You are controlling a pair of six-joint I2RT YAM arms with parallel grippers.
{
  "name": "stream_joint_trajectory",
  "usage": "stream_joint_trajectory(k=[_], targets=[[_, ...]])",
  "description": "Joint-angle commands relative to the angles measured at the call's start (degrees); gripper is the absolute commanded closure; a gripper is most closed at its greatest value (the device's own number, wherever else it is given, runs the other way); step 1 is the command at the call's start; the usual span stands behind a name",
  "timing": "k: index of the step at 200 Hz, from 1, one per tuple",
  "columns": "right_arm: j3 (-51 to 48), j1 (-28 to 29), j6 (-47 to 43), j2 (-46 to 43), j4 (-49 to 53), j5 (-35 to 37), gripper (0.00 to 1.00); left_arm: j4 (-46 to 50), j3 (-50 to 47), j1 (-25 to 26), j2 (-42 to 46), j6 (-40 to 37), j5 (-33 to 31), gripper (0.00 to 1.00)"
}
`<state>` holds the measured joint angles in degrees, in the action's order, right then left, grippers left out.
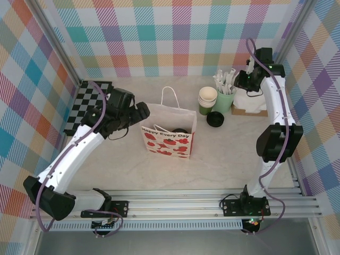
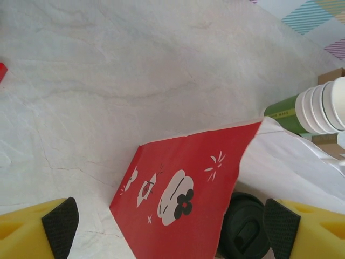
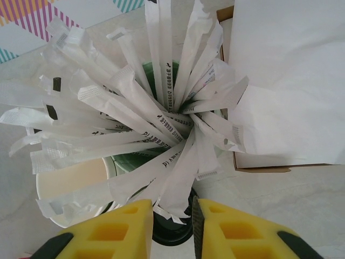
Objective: Pack the takeout coffee
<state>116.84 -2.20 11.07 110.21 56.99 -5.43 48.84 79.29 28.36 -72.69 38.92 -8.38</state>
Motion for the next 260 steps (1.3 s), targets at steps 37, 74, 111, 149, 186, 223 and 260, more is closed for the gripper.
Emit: stream_joint_trajectory(k=[37, 74, 111, 149, 186, 223, 260], targets=[[3.0, 0.3, -2.7, 2.2, 1.6, 0.5, 0.82, 1.5, 1.0, -1.4, 1.7, -3.0, -0.3, 0.08], [2.7, 0.4, -3.8, 1.0, 0.9, 2.6, 0.89, 1.0, 0.8, -1.5, 1.6, -3.4, 0.1, 0.07], [4.6, 0.4, -6.1, 0.3, 2.1, 4.4, 0.96, -0.5, 0.3, -1.6, 1.2, -4.3, 1.7, 0.07], [6.1, 0.3, -8.0, -0.4, 3.1, 4.6, 0.96, -3.8, -0.1, -2.1, 0.6, -6.4, 6.3, 0.05], [6.7, 0.4, -8.6, 0.1, 4.1, 4.2, 0.87, -4.6, 0.4, -2.4, -0.3, -7.8, 8.6, 0.05], [7.2, 0.4, -8.6, 0.4, 4.3, 3.3, 0.89, -4.3, 0.5, -2.6, -0.5, -8.1, 8.7, 0.04], [8.1, 0.4, -8.7, 0.5, 4.8, 3.2, 0.92, -4.4, 0.4, -2.8, -0.6, -8.2, 8.9, 0.04]])
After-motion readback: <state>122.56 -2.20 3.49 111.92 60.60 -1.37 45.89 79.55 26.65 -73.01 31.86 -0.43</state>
